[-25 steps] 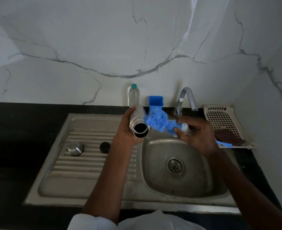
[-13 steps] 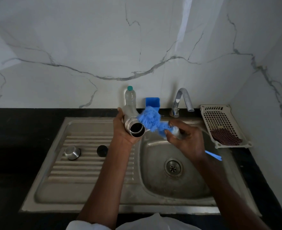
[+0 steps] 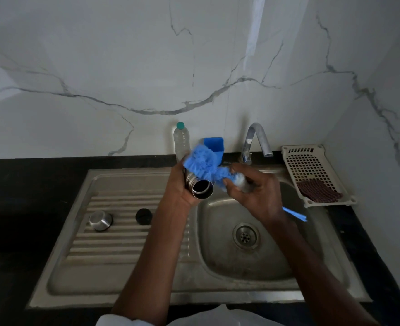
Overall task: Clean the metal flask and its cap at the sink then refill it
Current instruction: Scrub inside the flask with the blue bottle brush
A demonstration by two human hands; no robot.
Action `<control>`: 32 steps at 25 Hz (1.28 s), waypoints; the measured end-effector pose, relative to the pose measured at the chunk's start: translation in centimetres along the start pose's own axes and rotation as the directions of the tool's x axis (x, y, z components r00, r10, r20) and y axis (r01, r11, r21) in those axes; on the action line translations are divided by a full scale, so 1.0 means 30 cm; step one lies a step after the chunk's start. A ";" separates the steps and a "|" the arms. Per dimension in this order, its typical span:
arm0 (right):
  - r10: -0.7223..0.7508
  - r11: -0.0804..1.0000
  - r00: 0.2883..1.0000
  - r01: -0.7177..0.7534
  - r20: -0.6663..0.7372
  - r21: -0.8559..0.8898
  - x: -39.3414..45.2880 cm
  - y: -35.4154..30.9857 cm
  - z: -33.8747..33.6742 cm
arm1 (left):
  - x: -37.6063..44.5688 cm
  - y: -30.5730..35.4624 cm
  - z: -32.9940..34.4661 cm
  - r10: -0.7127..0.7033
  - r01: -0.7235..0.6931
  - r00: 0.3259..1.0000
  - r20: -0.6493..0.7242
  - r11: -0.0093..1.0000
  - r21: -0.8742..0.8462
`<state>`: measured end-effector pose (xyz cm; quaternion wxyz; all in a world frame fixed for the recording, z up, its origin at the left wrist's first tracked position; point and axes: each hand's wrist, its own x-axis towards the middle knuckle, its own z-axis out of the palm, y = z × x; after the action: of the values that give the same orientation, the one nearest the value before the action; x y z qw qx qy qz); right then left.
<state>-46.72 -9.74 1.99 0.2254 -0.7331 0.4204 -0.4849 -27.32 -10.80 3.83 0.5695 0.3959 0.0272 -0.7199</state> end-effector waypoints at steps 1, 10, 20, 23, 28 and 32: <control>-0.042 0.999 0.999 0.042 0.017 0.000 0.025 -0.014 0.007 | -0.008 -0.008 0.014 -0.024 0.024 0.999 0.028 1.000 -0.016; 0.063 0.994 0.998 -0.065 0.024 0.086 -0.008 0.018 0.014 | -0.025 -0.005 -0.006 -0.091 0.089 0.996 -0.024 0.994 -0.063; 0.038 0.999 0.999 -0.038 0.022 0.017 0.017 -0.009 0.024 | -0.019 0.026 0.002 -0.014 0.015 1.000 0.008 0.995 -0.102; -0.073 0.997 0.997 0.074 0.031 -0.025 0.075 -0.046 0.023 | -0.021 0.015 0.021 -0.027 0.032 0.995 0.096 0.998 -0.049; 0.022 0.998 0.999 -0.024 -0.036 -0.054 -0.043 0.079 -0.061 | -0.049 0.053 0.010 -0.042 0.045 0.999 0.035 0.996 -0.083; -0.026 0.998 0.998 0.023 -0.050 -0.055 0.001 -0.020 -0.005 | -0.044 0.025 0.033 -0.001 0.002 1.000 0.023 1.000 -0.020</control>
<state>-46.60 -9.42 2.52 0.1884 -0.7316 0.4300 -0.4944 -27.16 -10.50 5.62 0.5731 0.3820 0.0281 -0.7245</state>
